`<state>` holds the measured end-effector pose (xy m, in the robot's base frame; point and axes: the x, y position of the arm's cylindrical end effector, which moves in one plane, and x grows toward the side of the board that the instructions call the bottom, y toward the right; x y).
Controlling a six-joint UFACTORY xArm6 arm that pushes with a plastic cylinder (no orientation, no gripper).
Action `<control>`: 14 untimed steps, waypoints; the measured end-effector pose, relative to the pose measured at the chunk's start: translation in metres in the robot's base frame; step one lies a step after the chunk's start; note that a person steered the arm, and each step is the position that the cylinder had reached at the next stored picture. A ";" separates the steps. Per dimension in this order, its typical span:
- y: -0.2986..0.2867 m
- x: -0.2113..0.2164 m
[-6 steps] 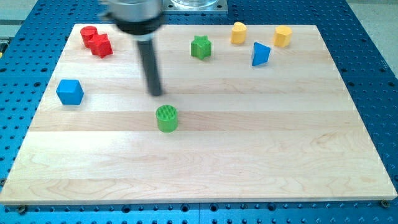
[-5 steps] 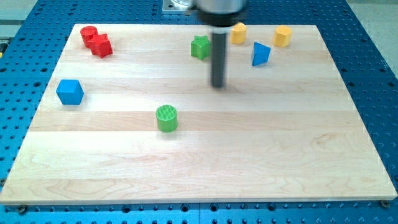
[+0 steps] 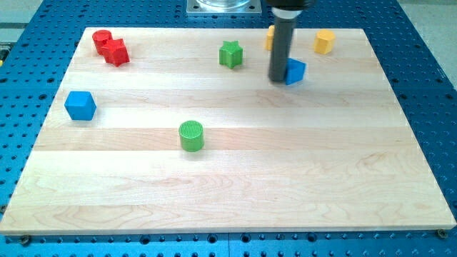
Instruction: Slide the blue triangle into the blue cube
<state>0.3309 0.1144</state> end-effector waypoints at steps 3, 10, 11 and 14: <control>0.036 -0.015; 0.045 0.154; 0.067 0.145; -0.020 0.138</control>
<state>0.4684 0.0944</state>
